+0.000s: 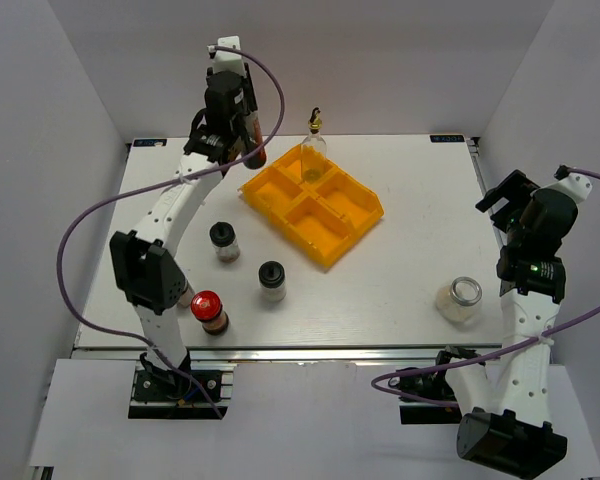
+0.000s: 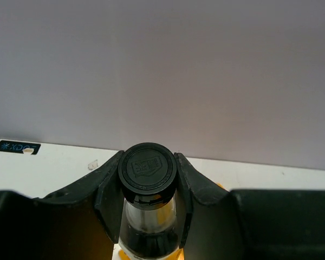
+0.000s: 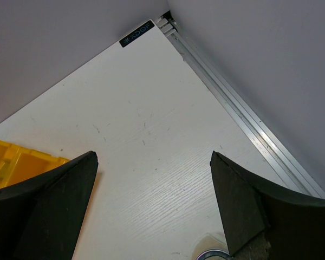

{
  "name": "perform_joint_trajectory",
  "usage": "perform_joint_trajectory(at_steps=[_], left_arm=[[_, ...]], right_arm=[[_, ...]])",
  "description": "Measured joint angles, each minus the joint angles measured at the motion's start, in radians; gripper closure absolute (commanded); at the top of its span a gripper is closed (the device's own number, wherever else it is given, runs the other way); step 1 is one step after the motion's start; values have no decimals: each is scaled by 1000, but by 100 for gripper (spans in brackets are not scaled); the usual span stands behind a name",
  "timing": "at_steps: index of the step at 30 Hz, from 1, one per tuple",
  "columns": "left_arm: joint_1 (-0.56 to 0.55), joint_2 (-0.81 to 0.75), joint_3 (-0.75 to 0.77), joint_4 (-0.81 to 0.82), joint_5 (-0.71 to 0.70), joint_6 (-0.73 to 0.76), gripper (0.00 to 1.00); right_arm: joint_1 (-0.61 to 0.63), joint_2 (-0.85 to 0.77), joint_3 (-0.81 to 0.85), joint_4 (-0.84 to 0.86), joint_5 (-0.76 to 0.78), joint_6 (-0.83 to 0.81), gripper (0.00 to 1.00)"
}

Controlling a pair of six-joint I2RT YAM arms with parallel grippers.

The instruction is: Organize the condiment bottles

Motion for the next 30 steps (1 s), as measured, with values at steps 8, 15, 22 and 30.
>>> perform_joint_trajectory(at_steps=[8,15,22,30], left_arm=[[105,326,303,26,71,-61,100],[103,439,356,75,143,-102,100],[97,474,358,94,256,-163,100],[95,476,323,176,373,-192,100]], right_arm=[[0,-10,-14,14,46,1,11],[0,-22,-30,35,72,4,11],[0,-9,-30,42,86,5,11],[0,10,-47,44,88,5,11]])
